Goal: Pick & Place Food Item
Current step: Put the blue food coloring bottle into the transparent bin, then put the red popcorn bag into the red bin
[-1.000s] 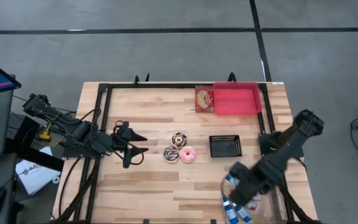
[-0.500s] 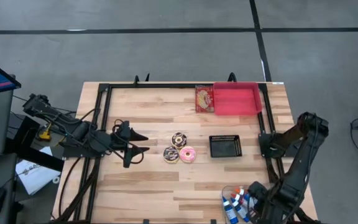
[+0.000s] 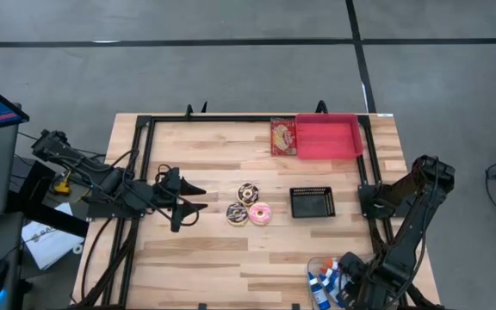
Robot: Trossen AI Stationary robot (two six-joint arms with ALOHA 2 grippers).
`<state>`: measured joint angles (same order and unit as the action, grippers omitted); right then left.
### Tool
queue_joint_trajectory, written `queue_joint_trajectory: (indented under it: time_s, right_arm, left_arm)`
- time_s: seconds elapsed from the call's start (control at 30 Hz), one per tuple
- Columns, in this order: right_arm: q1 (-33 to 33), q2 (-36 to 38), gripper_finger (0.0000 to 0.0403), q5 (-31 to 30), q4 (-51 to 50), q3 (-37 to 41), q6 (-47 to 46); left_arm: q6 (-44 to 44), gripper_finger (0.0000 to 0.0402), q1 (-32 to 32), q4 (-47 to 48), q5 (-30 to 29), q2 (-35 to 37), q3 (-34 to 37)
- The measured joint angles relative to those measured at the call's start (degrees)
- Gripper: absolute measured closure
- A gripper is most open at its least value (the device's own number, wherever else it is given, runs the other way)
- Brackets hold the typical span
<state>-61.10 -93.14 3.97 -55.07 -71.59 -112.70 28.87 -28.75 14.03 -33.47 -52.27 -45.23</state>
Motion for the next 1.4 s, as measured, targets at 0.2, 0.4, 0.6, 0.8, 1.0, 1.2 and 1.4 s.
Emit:
queue_joint_trajectory:
  time_s: [0.2, 0.4, 0.6, 0.8, 1.0, 1.2, 1.4]
  right_arm:
    - [0.0, 0.0, 0.0267, -1.6, 1.1, 0.0, 0.2]
    - [0.0, 0.2, 0.0266, -5.6, 2.7, 0.0, -0.7]
    - [0.4, 1.6, 0.0266, -13.0, 4.3, 0.0, -2.3]
    - [0.7, 4.2, 0.0270, -22.9, 3.5, 0.0, -6.3]
    - [2.1, 6.3, 0.0271, -27.7, 3.1, 0.0, -6.9]
    - [2.4, 9.1, 0.0272, -38.2, 3.5, 0.0, -7.9]
    - [4.8, 12.3, 0.0272, -51.1, 1.7, 0.0, -4.2]
  left_arm:
    - [0.5, 0.0190, 0.0, -0.2, 0.0, -1.2, 0.0]
    - [1.6, 0.0190, 0.0, -2.3, 0.0, -4.8, 0.0]
    - [3.4, 0.0182, 2.5, -10.1, -0.6, -9.4, 0.0]
    - [14.3, 0.0174, 17.5, -20.0, 5.5, -11.6, 0.0]
    - [24.7, 0.0167, 36.9, -27.6, 25.8, -16.7, 0.0]
    - [33.0, 0.0162, 50.0, -39.4, 41.1, -26.5, 0.0]
    - [18.1, 0.0171, 52.5, -42.8, 44.7, -30.6, 0.0]
